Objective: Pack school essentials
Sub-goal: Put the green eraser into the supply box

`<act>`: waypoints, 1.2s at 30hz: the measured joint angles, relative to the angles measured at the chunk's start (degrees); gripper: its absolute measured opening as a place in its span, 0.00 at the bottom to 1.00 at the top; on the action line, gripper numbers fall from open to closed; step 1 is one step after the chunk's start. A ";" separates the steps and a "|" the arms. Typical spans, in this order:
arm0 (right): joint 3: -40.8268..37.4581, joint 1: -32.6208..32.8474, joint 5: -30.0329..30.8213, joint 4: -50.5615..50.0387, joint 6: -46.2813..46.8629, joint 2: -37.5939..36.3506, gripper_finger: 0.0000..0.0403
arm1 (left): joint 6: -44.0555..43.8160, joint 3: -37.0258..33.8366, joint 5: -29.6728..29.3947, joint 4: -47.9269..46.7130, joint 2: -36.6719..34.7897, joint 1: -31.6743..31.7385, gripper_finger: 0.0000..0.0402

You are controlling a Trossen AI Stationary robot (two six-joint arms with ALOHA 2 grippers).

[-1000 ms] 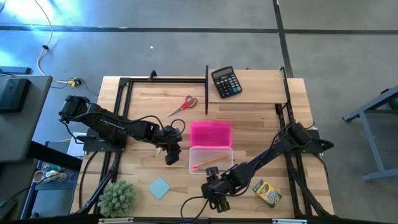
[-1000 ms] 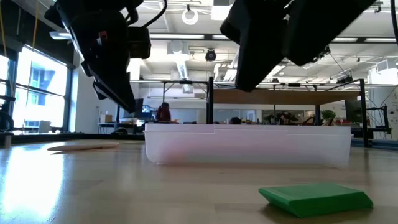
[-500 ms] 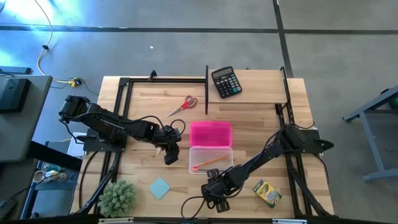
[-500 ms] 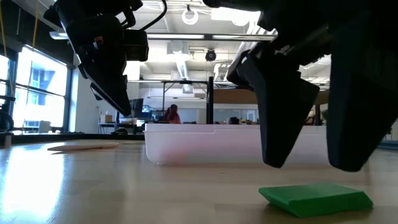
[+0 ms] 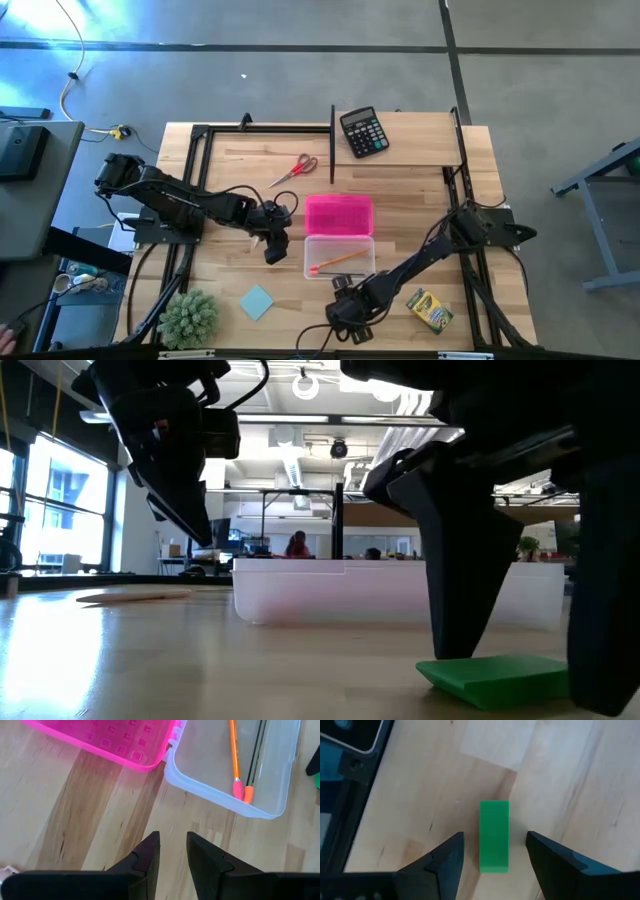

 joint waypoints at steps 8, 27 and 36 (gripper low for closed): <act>0.09 1.02 4.03 -2.66 0.02 0.23 0.47 | -0.68 0.00 0.01 0.24 0.00 0.00 0.21; -0.08 1.99 4.12 -4.70 -0.49 1.91 0.30 | -0.92 0.00 0.39 -0.19 0.00 0.00 0.21; -0.08 1.92 4.06 -4.59 -0.07 1.87 0.27 | -0.92 0.00 0.42 -0.19 0.00 0.00 0.21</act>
